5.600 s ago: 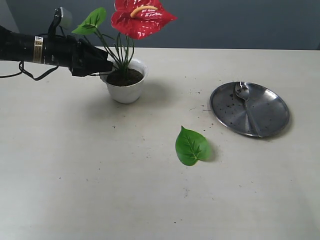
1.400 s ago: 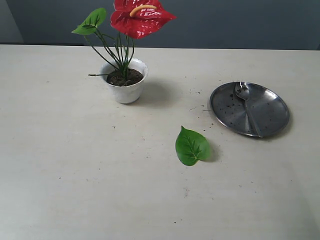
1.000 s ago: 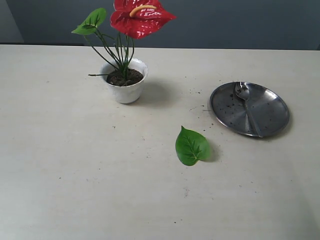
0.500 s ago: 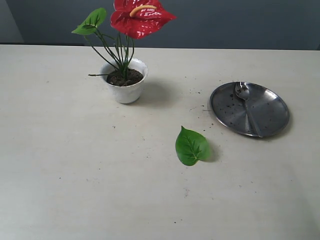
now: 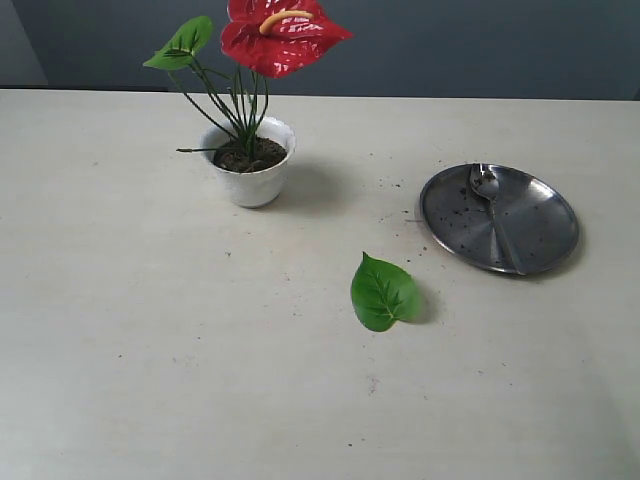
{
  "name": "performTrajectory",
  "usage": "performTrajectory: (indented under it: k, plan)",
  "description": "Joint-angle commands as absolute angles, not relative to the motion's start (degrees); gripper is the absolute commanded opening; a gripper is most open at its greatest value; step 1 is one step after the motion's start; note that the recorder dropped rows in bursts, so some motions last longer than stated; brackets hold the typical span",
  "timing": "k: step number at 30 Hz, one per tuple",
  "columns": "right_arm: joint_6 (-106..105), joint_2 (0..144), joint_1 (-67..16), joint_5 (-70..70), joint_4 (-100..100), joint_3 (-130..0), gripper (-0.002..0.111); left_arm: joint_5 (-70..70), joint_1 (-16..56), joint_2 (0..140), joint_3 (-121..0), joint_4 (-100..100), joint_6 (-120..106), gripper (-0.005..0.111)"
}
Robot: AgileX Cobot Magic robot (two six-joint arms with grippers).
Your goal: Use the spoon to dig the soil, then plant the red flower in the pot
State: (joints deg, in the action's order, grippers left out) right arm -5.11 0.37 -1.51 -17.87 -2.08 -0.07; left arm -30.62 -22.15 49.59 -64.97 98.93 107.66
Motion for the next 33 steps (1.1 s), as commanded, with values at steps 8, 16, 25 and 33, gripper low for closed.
performTrajectory:
  k: [8,16,25,33]
  plan:
    - [-5.2,0.0,-1.4,-17.5,-1.8,0.0,-0.001,-34.8,-22.1,50.0,-64.6,99.9,109.6,0.0]
    - [-5.2,0.0,-1.4,-17.5,-1.8,0.0,-0.001,-31.5,-22.1,49.8,-61.6,99.2,108.7,0.0]
    - [-5.2,0.0,-1.4,-17.5,-2.2,0.0,-0.001,-27.8,-22.1,46.3,-55.7,84.4,88.4,0.0]
    - [-5.2,0.0,-1.4,-17.5,-2.2,0.0,-0.001,-16.9,-22.1,39.6,-46.0,69.0,72.3,0.0]
